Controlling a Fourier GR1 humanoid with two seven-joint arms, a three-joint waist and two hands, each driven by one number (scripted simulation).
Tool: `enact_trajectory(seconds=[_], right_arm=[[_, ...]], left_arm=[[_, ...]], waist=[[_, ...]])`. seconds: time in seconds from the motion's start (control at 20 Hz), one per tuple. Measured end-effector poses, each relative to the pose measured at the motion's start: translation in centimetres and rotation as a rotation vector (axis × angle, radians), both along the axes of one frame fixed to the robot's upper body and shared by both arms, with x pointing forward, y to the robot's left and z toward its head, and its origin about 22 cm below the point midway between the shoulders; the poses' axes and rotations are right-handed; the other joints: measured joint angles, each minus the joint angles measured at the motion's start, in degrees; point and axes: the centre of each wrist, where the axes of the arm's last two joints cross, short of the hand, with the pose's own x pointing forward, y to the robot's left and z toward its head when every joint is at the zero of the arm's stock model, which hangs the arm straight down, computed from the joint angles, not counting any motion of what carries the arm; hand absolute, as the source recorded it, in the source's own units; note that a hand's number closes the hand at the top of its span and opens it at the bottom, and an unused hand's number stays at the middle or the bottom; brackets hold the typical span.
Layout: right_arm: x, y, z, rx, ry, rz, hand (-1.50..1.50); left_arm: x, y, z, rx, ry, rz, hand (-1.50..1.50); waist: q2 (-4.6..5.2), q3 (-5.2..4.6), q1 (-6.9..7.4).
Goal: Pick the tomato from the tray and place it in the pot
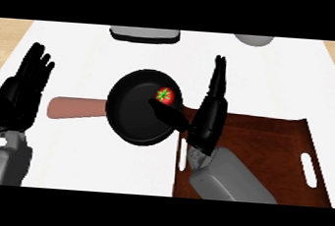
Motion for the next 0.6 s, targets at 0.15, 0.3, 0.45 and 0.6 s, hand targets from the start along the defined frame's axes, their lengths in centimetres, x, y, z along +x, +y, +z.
enact_trajectory(seconds=[0.15, 0.3, 0.45, 0.6], right_arm=[[-1.8, -1.5, 0.2, 0.030, -0.006, 0.008, -1.50], [-4.0, -3.0, -0.6, 0.038, -0.003, 0.014, -1.50], [-5.6, -4.2, -0.8, 0.039, 0.002, 0.016, -1.50], [-6.8, -5.4, -0.4, 0.040, 0.005, 0.022, -1.50]], left_arm=[[-0.4, 0.0, -0.3, -0.001, -0.003, 0.005, 0.00], [-0.6, 0.0, -0.1, 0.000, -0.003, 0.007, 0.00], [-0.3, 0.2, 0.0, 0.001, -0.004, 0.005, 0.00], [-0.6, 0.1, 0.0, -0.002, -0.004, 0.003, 0.00]], waist=[[0.00, -0.01, -0.19], [0.00, -0.01, -0.29], [0.03, -0.01, -0.32], [0.05, -0.01, -0.26]])
